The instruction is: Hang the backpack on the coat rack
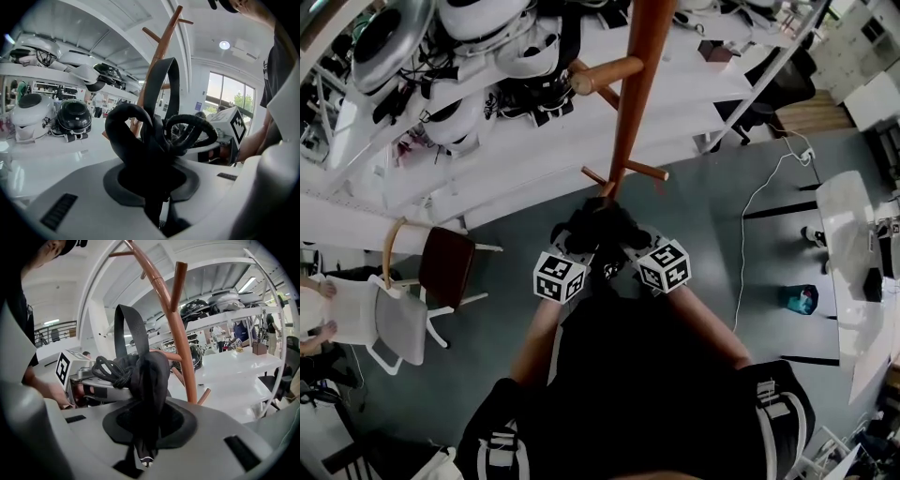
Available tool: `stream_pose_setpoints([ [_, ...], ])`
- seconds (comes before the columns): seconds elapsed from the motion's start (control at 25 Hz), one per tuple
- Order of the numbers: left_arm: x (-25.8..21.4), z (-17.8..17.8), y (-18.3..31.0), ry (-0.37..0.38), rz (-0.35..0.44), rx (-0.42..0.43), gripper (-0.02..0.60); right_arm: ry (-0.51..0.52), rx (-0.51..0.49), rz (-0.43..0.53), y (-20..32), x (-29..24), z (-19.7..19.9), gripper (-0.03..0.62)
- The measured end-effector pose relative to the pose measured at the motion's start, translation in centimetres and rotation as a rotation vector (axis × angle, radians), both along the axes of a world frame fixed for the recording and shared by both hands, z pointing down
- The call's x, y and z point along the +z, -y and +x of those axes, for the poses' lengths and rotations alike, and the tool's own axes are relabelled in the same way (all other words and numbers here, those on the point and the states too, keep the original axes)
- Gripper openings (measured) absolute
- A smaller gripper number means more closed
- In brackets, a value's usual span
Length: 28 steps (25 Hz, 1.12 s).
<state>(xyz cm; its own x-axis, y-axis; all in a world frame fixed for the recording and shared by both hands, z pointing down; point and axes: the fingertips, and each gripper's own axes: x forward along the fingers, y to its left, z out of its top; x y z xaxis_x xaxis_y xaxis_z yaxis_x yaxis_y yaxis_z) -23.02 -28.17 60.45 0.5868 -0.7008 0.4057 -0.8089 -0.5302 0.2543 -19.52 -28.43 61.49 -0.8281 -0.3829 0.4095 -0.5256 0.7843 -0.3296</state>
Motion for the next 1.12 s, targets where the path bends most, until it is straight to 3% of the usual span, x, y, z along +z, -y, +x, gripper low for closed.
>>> stream_pose_setpoints([
  [1.12, 4.5, 0.4, 5.8, 0.039, -0.054, 0.216, 0.087, -0.089, 0.167, 0.005, 4.9, 4.4, 0.6, 0.081],
])
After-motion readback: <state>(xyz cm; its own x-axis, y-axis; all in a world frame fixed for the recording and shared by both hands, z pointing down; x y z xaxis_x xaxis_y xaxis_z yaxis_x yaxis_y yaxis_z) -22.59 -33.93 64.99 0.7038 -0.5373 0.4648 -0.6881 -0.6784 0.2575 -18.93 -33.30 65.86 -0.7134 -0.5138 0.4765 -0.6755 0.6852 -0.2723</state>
